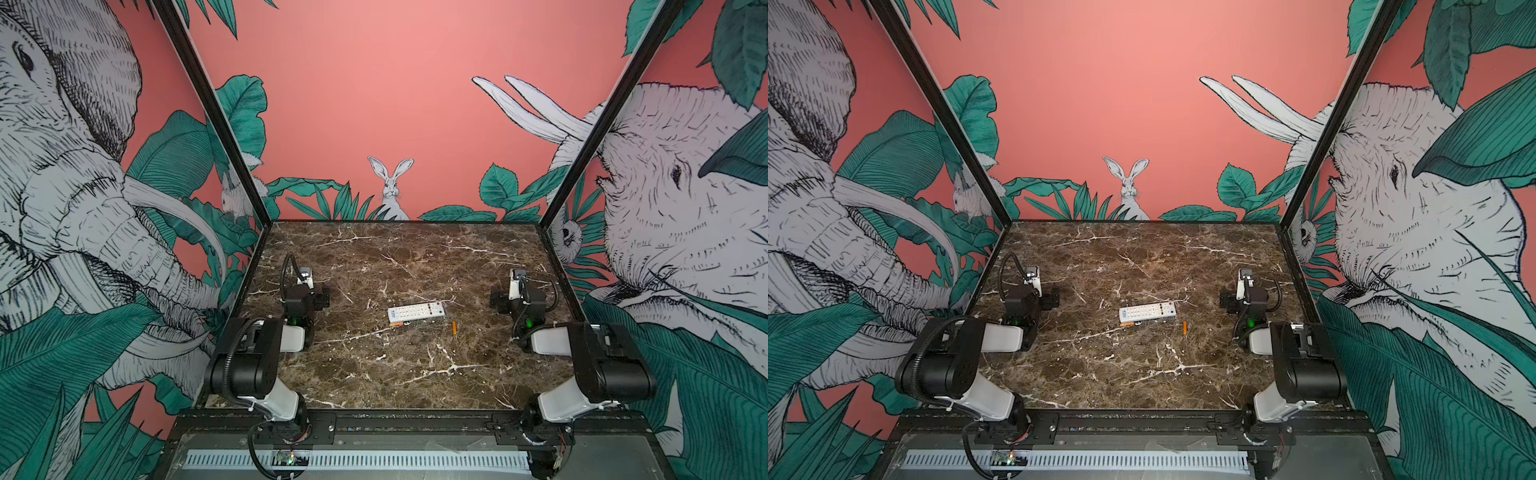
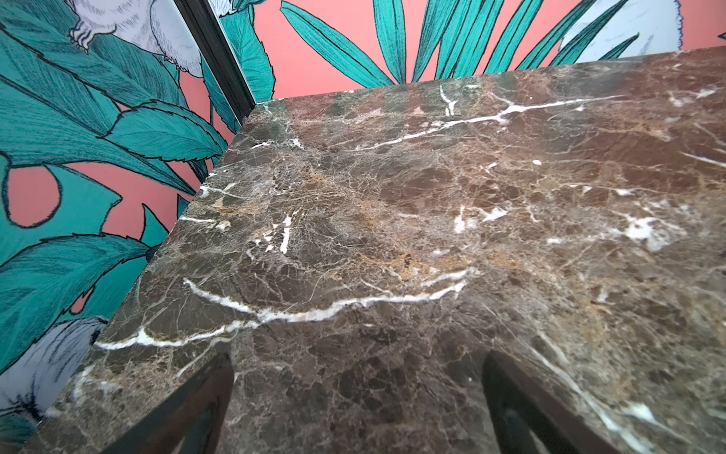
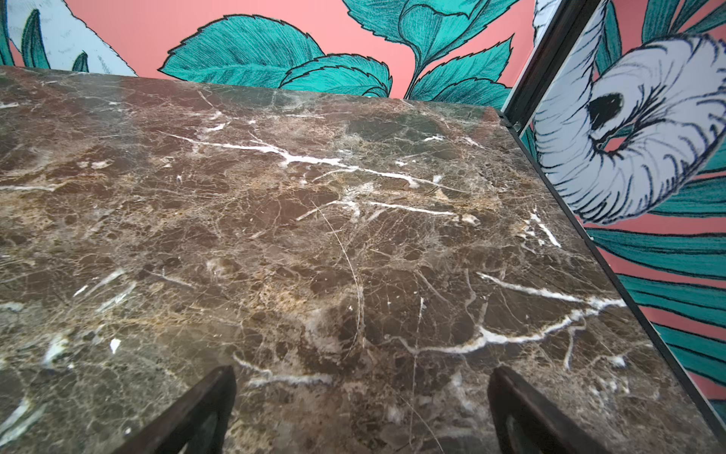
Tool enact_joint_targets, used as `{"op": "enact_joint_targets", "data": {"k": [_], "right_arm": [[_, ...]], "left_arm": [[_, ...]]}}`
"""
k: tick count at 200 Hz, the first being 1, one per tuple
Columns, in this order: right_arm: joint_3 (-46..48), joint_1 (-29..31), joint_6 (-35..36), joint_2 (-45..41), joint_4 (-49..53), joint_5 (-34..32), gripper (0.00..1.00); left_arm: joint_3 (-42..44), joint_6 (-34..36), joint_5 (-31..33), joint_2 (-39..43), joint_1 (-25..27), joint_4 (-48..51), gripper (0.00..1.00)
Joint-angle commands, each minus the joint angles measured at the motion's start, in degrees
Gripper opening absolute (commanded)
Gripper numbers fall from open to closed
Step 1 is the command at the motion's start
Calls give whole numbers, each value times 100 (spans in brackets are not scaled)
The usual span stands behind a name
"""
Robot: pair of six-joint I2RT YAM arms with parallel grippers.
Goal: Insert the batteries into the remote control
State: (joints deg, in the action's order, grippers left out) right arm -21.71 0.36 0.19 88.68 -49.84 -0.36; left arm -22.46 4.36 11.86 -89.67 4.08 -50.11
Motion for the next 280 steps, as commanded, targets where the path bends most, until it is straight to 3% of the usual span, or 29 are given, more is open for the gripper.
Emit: {"op": "enact_joint_targets", "data": {"k": [1, 164, 210, 227, 280], "right_arm": [[-106, -7, 20, 9, -166, 45, 99], [-110, -9, 9, 14, -166, 45, 99], [-118, -7, 16, 9, -161, 45, 99], [-115, -4, 15, 12, -162, 45, 99], [-116, -9, 19, 9, -165, 44, 99]], "left_arm": [[-14, 66, 58, 90, 19, -131, 100], [-26, 105, -13, 99, 14, -142, 100], [-125, 195, -199, 164, 10, 59, 99], [-361, 178, -303, 291, 14, 682, 100], [-393, 216, -334, 283, 20, 714, 100]]}}
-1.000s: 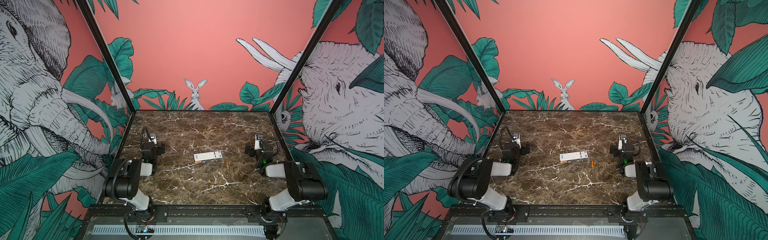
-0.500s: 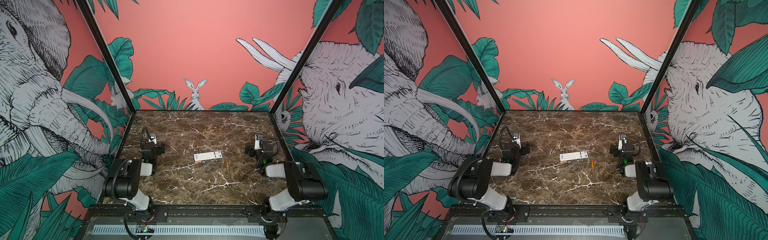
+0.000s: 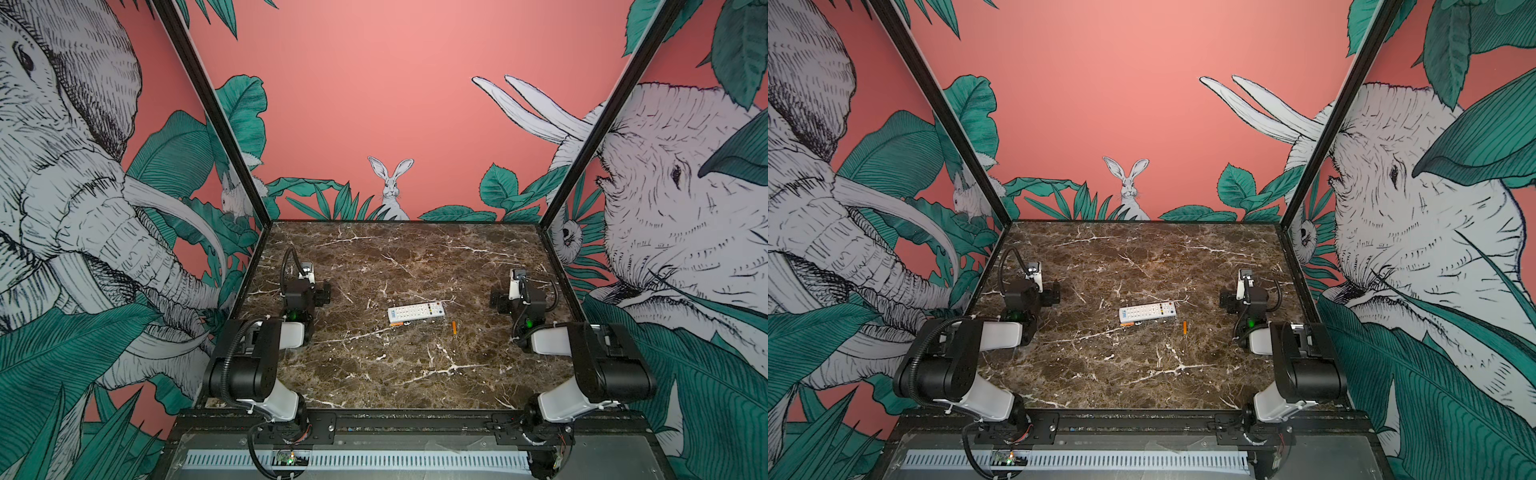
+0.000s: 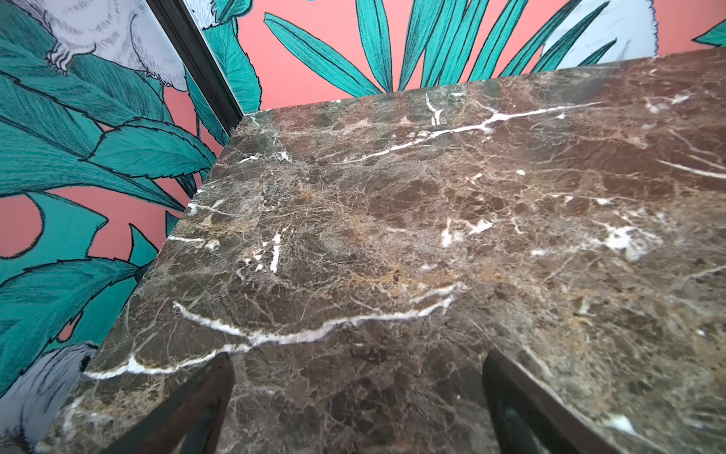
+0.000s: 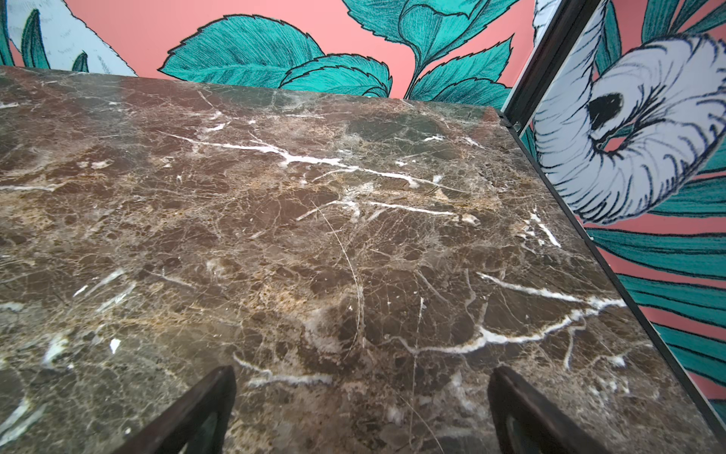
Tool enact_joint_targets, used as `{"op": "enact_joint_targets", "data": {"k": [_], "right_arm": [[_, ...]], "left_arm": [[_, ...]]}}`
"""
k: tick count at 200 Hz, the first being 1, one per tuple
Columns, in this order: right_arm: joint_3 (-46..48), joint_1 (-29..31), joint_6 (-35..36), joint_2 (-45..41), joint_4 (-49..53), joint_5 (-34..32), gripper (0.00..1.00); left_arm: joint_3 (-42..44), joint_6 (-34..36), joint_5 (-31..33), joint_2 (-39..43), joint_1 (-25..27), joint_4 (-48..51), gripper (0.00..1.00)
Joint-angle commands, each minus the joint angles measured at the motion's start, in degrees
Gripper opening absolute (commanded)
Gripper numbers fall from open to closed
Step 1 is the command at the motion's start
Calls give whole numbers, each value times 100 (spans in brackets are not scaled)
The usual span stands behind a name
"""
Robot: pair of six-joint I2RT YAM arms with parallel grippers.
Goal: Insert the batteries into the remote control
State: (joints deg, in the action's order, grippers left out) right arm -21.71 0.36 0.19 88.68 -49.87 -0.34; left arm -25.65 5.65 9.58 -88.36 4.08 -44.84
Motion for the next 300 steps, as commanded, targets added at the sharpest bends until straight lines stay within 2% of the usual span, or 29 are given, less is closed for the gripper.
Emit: {"op": "enact_joint_targets", "data": {"k": [1, 19, 46, 93, 130, 171, 199, 218, 228, 252, 275, 300], "right_arm": [[-111, -9, 18, 13, -163, 42, 99], [-113, -9, 16, 9, -157, 43, 99], [-115, -4, 18, 13, -155, 43, 99], [-112, -5, 15, 9, -159, 43, 99], [-105, -8, 15, 11, -157, 61, 99], [-105, -5, 16, 0, -171, 54, 99], [-109, -10, 25, 4, -162, 36, 99], [40, 69, 187, -94, -381, 146, 99], [71, 235, 357, -322, -236, -15, 99], [-323, 613, 532, -1126, 1338, -281, 99], [-718, 775, 17, -1676, 2612, -253, 99], [-1145, 1045, -182, -2068, 3993, -260, 99]], "left_arm": [[-77, 86, -106, 152, 17, 187, 100], [-109, 214, -262, 214, 38, 236, 100], [-262, 289, -96, 461, 160, 733, 100], [-729, 586, 686, 749, 783, 1795, 100], [-1081, 327, 999, 903, 1133, 2491, 100], [-1846, -66, 1485, 982, 1569, 3788, 99], [-2288, -525, 1231, 1011, 1772, 4594, 100], [-2313, -573, 1089, 1103, 2009, 4730, 100], [-2292, -564, 876, 1143, 2102, 4742, 100], [-2299, -414, 329, 1180, 2359, 4939, 100], [-2336, -188, -307, 1111, 2627, 5168, 100], [-2328, 213, -955, 893, 3002, 5183, 100]]}}
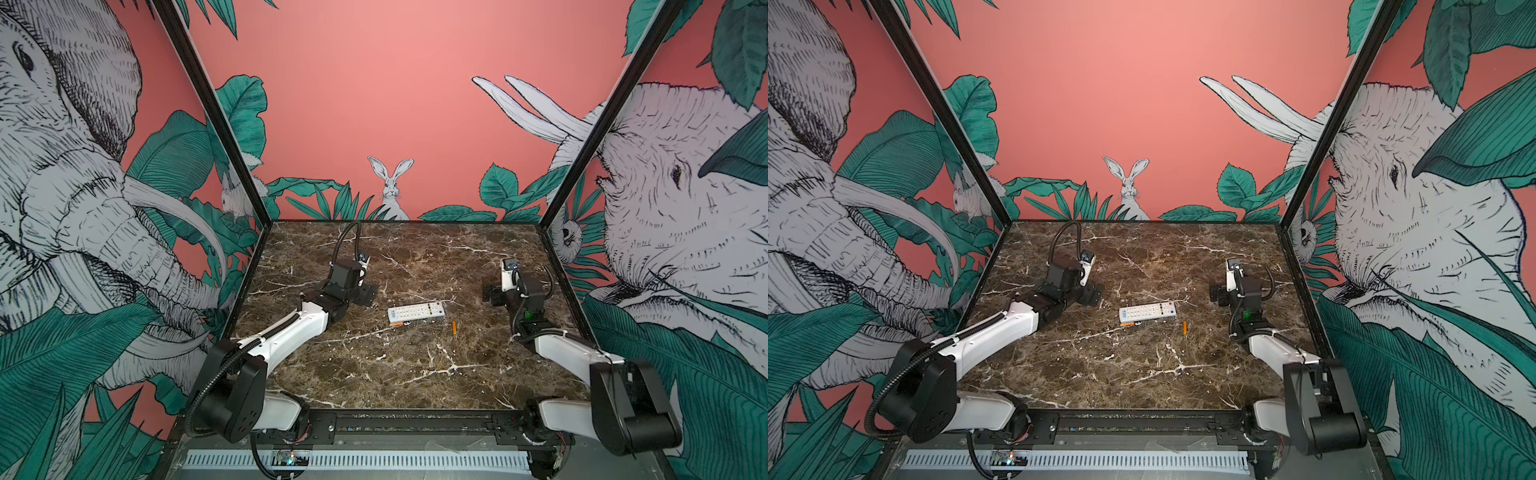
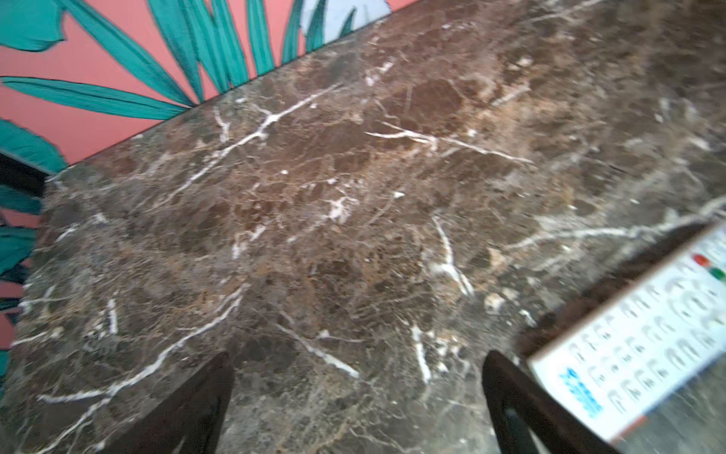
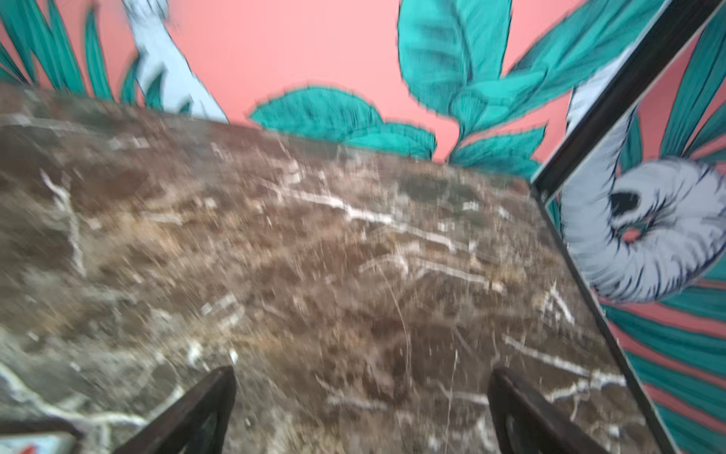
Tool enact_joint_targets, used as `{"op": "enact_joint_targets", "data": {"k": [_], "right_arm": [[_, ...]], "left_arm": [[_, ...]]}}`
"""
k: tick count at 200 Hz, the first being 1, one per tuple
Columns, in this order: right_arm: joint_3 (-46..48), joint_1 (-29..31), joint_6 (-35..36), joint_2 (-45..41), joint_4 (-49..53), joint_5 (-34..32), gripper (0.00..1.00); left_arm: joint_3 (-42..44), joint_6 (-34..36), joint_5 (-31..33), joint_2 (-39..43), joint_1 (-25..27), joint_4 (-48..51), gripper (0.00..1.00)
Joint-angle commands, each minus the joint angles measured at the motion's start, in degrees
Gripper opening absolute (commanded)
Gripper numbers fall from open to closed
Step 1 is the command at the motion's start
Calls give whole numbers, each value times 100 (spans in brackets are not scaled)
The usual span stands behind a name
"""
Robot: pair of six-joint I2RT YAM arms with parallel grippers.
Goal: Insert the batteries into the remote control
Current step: 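Reach the left gripper over the white remote while the right arm moves toward it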
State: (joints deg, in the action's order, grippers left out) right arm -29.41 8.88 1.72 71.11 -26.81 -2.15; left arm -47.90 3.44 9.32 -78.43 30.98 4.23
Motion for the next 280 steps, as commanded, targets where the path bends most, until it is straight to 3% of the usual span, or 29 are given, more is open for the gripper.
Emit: {"op": "enact_joint_targets", "data": {"k": [1, 38, 98, 187, 248, 280], "right_arm": [[-401, 201, -350, -319, 1771, -72, 99], [-709, 370, -739, -723, 3194, 165, 99], [-313, 454, -1567, -1354, 3326, 851, 99], [-210, 483, -1950, -1459, 3323, 725, 99], [-213, 490, -1925, -1670, 3506, 736, 99], [-208, 489, -1893, -1673, 3533, 742, 99]], "left_arm": [[-104, 458, -957, -110, 329, 278, 100], [-395, 1045, -1736, -694, 694, 418, 100], [-1538, 2288, -2187, -1877, 1253, 1301, 100], [-3027, 2971, -1281, -3307, 1771, 2003, 100], [-3415, 3101, -919, -3786, 1826, 1941, 99], [-3578, 3175, -939, -3945, 1824, 1965, 86]]}}
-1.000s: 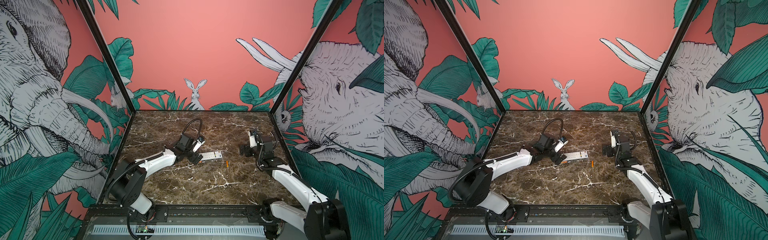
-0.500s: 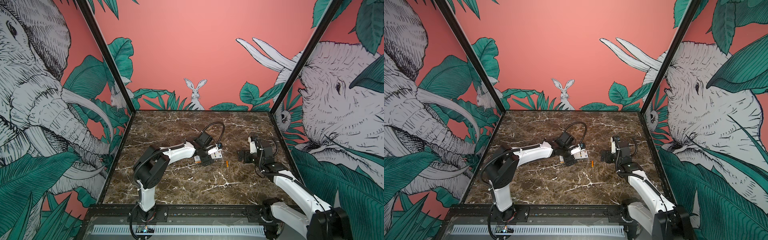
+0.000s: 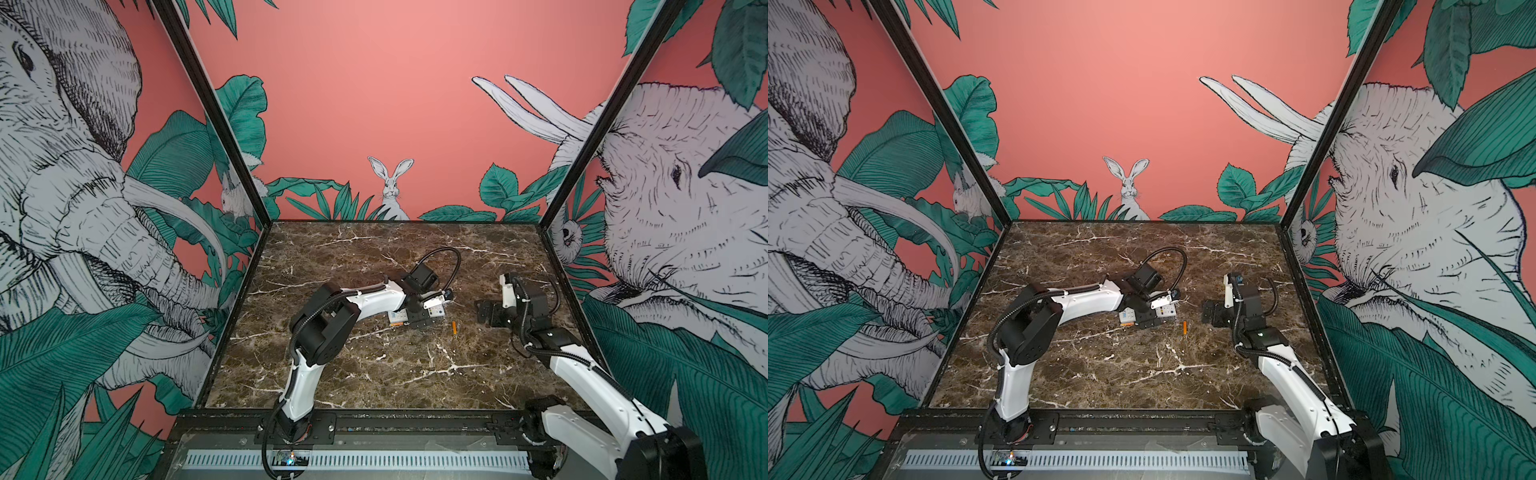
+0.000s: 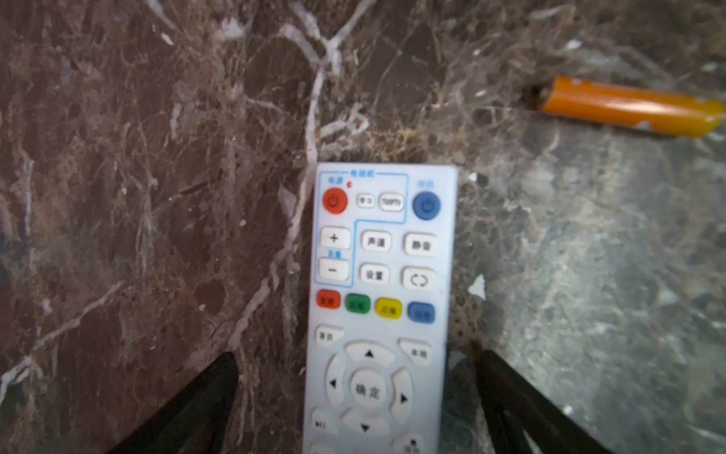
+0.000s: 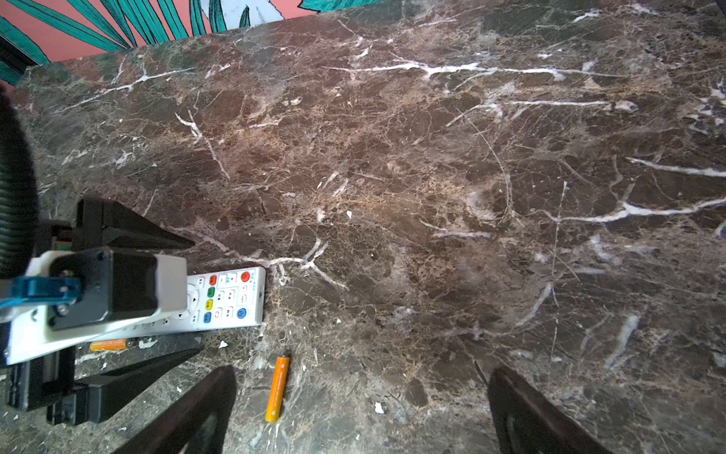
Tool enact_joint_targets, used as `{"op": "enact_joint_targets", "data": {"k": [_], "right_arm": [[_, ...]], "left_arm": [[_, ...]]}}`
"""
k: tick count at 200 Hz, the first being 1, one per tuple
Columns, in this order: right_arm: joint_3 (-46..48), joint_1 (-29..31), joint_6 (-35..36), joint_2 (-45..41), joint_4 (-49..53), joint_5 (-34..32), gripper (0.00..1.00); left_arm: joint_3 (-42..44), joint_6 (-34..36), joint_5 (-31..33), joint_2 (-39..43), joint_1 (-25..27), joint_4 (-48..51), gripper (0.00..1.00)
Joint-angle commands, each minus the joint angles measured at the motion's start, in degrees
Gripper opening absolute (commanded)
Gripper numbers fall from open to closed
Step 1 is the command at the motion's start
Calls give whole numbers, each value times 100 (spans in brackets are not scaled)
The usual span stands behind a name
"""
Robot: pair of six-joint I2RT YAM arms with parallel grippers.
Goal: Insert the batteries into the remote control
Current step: 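Reach the left gripper over the white remote while the right arm moves toward it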
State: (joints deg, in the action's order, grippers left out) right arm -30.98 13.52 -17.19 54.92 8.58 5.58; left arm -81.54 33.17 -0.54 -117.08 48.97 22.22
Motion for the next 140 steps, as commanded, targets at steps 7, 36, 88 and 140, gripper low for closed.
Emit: {"op": "enact_joint_targets", "data": {"k": [7, 36, 88, 140], "right_arm": [[-44, 19, -4, -51, -27, -22, 99], [-14, 24, -10, 0, -85, 54, 99], [75, 24, -16, 37, -197, 115, 99], [185, 22, -108, 224, -494, 289, 99]], "left_arm": [[-262, 199, 6, -115, 29, 184, 85], [-448, 259, -180, -273, 36, 288, 84], [-644, 403, -287, -412, 51, 380, 76], [-487, 498, -44, -214, 51, 68, 64]]}}
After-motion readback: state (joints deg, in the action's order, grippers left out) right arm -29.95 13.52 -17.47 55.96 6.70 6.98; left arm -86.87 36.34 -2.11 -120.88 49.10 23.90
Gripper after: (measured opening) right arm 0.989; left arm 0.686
